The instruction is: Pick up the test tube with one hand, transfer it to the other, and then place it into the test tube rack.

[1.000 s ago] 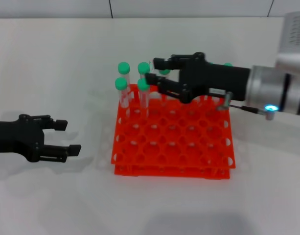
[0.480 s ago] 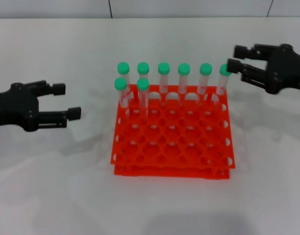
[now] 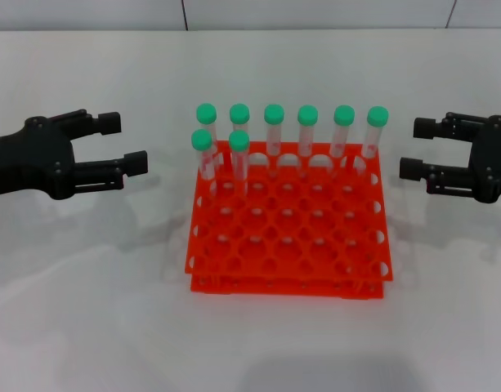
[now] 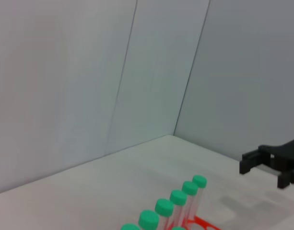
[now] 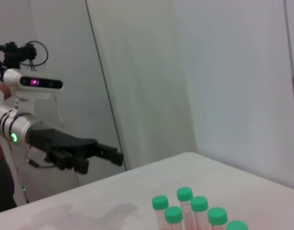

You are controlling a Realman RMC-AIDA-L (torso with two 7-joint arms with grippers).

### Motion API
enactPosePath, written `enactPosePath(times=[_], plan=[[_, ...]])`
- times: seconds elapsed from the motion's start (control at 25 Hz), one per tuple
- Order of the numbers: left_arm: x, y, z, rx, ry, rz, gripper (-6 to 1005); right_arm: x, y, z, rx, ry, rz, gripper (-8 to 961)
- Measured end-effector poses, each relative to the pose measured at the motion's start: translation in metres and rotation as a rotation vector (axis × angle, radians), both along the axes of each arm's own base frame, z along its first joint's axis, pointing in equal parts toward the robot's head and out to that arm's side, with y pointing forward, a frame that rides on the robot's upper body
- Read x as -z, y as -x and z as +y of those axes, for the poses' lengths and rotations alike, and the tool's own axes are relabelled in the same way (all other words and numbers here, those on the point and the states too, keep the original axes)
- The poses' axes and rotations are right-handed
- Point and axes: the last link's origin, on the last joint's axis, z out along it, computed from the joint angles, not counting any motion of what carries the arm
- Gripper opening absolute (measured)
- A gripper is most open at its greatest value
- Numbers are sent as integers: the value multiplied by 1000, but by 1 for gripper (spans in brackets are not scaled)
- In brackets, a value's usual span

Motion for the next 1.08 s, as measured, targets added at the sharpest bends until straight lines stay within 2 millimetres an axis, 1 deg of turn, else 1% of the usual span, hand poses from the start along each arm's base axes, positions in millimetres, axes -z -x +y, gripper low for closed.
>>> enactPosePath(times=[0.16,0.52,1.08], plan=[[0,-1,-1,-6,18,-12,868,0,-1,1,2,-3,-4,721],[-2,-1,-4,4,34,-8,869,1,-3,3,26,-16,-7,868],[-6,0,-7,4,50,0,869,3,-5,3,39,-21,-5,850]])
